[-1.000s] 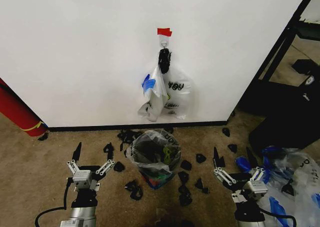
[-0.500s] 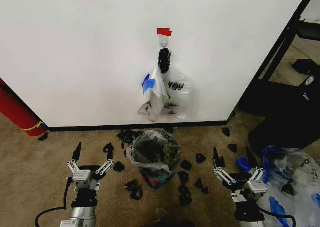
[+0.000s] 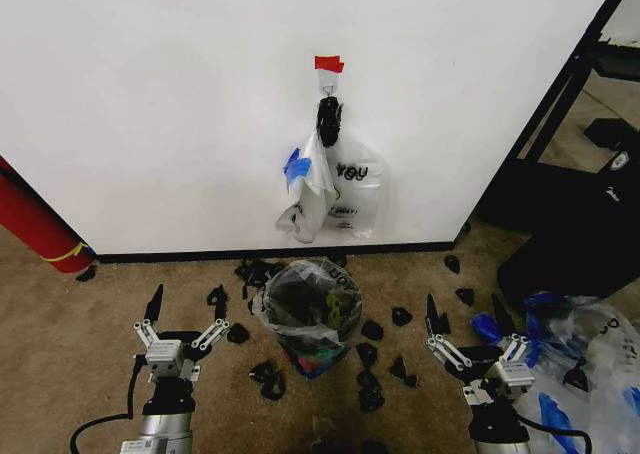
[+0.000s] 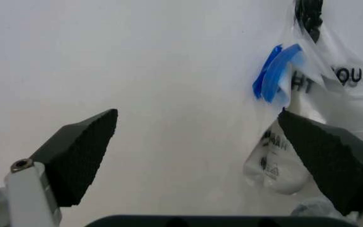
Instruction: Pick up the garbage bag from the wall and place it over the trash bin.
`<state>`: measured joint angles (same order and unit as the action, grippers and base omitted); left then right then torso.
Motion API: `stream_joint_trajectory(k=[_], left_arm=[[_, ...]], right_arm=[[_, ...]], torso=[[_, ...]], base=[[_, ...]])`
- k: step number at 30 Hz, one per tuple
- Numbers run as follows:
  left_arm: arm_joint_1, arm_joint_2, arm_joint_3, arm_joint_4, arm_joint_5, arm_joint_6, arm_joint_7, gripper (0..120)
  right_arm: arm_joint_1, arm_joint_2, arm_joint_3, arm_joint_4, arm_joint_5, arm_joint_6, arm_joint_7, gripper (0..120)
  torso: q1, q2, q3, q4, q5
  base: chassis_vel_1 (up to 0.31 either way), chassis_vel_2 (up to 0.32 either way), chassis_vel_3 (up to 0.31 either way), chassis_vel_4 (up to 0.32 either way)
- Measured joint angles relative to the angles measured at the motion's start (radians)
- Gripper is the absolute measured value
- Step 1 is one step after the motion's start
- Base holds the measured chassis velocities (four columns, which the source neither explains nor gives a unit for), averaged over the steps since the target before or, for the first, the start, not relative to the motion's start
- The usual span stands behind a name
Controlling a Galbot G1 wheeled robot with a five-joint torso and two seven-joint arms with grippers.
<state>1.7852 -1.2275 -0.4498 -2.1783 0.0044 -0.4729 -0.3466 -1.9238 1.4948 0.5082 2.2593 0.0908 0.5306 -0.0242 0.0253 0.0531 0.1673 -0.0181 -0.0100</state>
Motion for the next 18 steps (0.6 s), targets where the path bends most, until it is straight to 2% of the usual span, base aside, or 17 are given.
stream_joint_trajectory(k=[18], left_arm=[[0.000,0.000,0.000,0.000,0.000,0.000,0.000,100]], right_arm=[[0.000,0.000,0.000,0.000,0.000,0.000,0.000,100]], torso=[[0.000,0.000,0.000,0.0000,0.0000]], base=[[0.000,0.000,0.000,0.000]])
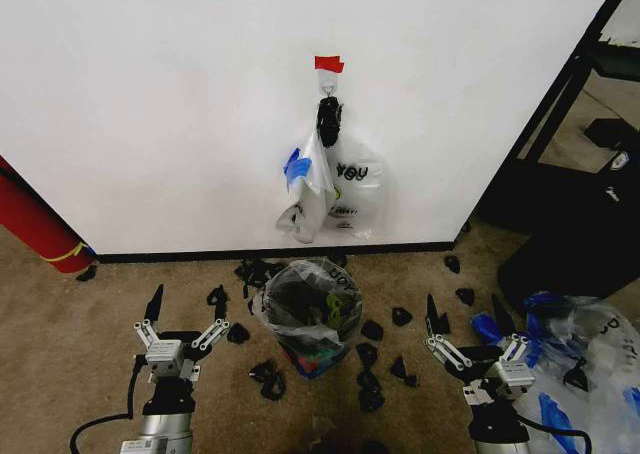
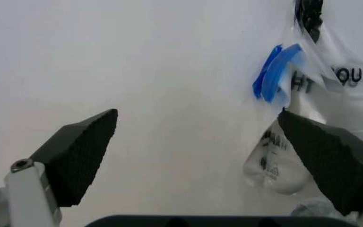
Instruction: Pick up the garbage bag from the wall and place it over the trash bin.
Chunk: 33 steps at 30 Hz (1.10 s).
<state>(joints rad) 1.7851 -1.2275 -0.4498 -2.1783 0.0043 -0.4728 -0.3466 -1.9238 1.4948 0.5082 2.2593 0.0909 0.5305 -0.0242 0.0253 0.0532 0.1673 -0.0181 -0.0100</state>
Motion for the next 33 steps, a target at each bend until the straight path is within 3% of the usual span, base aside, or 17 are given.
stream_joint_trajectory(k=[33], left_arm=[[0.000,0.000,0.000,0.000,0.000,0.000,0.000,100]], right_arm=[[0.000,0.000,0.000,0.000,0.000,0.000,0.000,100]], torso=[[0.000,0.000,0.000,0.0000,0.0000]], base=[[0.000,0.000,0.000,0.000]])
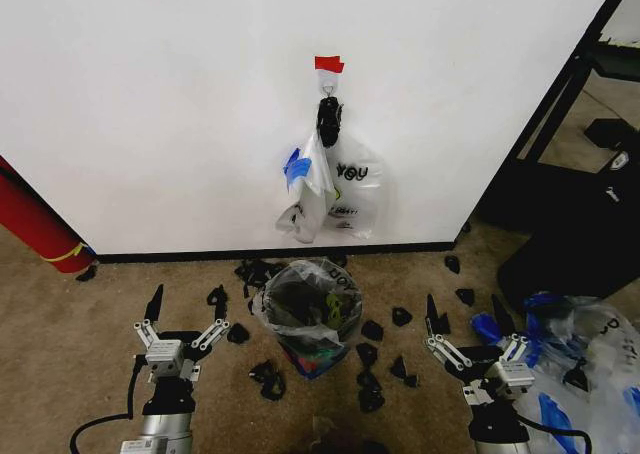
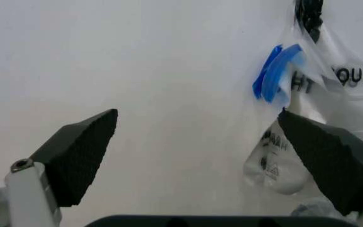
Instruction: Pick up the garbage bag from the wall and place it over the trash bin.
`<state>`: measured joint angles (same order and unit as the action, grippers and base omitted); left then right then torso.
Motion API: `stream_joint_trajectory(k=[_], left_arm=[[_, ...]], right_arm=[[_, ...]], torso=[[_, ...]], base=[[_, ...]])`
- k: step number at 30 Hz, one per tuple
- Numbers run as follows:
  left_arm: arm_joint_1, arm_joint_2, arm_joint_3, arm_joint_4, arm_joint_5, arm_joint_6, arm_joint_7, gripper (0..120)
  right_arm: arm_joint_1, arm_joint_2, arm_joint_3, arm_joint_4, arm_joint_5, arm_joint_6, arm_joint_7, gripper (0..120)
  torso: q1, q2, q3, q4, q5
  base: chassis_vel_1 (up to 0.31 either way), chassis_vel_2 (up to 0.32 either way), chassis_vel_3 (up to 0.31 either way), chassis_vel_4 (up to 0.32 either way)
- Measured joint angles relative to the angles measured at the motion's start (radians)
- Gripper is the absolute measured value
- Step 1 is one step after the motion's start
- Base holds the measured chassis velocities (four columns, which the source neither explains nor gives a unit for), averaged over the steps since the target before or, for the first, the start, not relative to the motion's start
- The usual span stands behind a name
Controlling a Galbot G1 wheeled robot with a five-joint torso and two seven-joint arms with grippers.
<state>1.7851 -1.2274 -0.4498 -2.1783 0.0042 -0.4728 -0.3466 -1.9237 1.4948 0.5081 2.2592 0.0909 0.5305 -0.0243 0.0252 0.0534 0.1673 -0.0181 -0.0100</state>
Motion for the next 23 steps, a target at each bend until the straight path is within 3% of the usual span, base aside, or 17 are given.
stream_joint_trajectory(k=[23], left_arm=[[0.000,0.000,0.000,0.000,0.000,0.000,0.000,100]], right_arm=[[0.000,0.000,0.000,0.000,0.000,0.000,0.000,100]], torso=[[0.000,0.000,0.000,0.0000,0.0000]], base=[[0.000,0.000,0.000,0.000]])
